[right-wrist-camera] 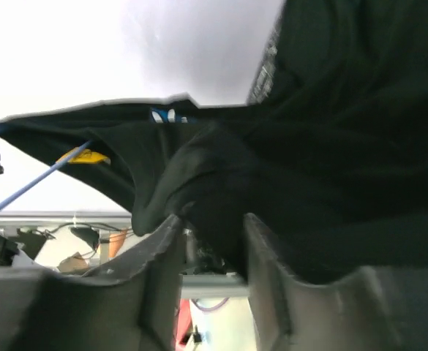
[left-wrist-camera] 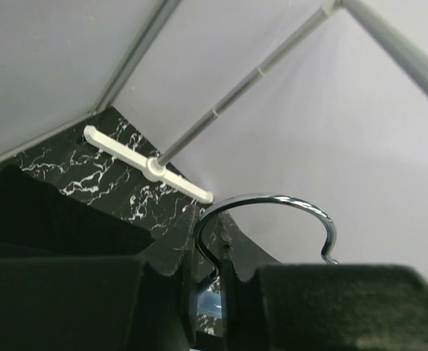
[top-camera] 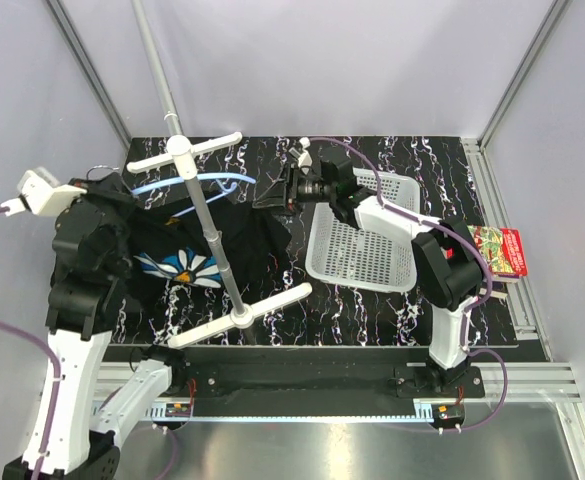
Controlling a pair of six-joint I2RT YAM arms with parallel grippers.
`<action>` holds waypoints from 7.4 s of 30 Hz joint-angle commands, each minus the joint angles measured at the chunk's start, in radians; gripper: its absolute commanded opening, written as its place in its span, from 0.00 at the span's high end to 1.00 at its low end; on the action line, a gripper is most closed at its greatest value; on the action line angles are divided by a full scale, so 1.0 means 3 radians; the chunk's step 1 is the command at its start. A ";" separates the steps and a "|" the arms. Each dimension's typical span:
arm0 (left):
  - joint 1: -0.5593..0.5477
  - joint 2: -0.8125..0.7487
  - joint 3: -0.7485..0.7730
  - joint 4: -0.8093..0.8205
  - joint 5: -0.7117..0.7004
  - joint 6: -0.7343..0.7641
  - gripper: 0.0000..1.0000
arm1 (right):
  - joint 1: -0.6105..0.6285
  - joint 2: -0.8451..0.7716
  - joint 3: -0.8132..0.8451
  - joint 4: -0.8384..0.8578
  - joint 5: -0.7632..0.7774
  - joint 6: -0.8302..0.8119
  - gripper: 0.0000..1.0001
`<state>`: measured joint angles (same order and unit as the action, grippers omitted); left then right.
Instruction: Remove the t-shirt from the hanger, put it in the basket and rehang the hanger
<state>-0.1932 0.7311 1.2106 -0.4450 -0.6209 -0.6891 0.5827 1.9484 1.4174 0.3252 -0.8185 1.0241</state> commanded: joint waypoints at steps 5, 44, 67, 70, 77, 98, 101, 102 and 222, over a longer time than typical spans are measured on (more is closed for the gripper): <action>0.0020 0.0227 0.0280 0.0354 0.0494 0.0134 1.00 | 0.0011 -0.0813 -0.0448 -0.0802 0.0289 -0.1065 0.17; 0.0025 0.0652 0.0097 0.0184 0.2325 -0.0024 1.00 | 0.0363 -0.1576 -0.0603 -0.0440 -0.0192 -0.1977 0.48; 0.0036 -0.0090 -0.0425 0.0057 0.2330 0.0159 0.33 | 0.0430 -0.2041 -0.0624 -0.1835 0.1214 -0.2084 1.00; 0.0036 -0.0233 -0.0604 -0.0051 0.2391 0.0185 0.31 | 0.0430 -0.2117 -0.0593 -0.1994 0.1352 -0.2099 1.00; 0.0031 -0.0055 -0.0998 0.0082 0.2677 -0.0050 0.20 | 0.0435 -0.2215 -0.0246 -0.2617 0.1583 -0.2293 1.00; -0.0164 -0.0289 -0.1412 0.0287 0.1871 -0.0239 0.18 | 0.0430 -0.2711 0.0312 -0.3548 0.2053 -0.2452 1.00; -0.0159 -0.0386 -0.1402 0.0226 0.1763 -0.0249 0.15 | 0.0430 -0.2767 0.0409 -0.3620 0.2114 -0.2488 1.00; -0.0154 -0.0407 -0.1397 0.0215 0.1763 -0.0259 0.14 | 0.0430 -0.2772 0.0445 -0.3625 0.2145 -0.2503 1.00; 0.0828 -0.0284 0.0117 -0.1539 0.2755 0.1709 0.28 | -0.0286 0.0342 0.2797 -0.2286 -0.2200 -0.2217 1.00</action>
<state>0.0631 0.6674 1.2060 -0.9070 0.2016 -0.1425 0.4808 2.0846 2.2215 -0.4290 -1.3830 0.3866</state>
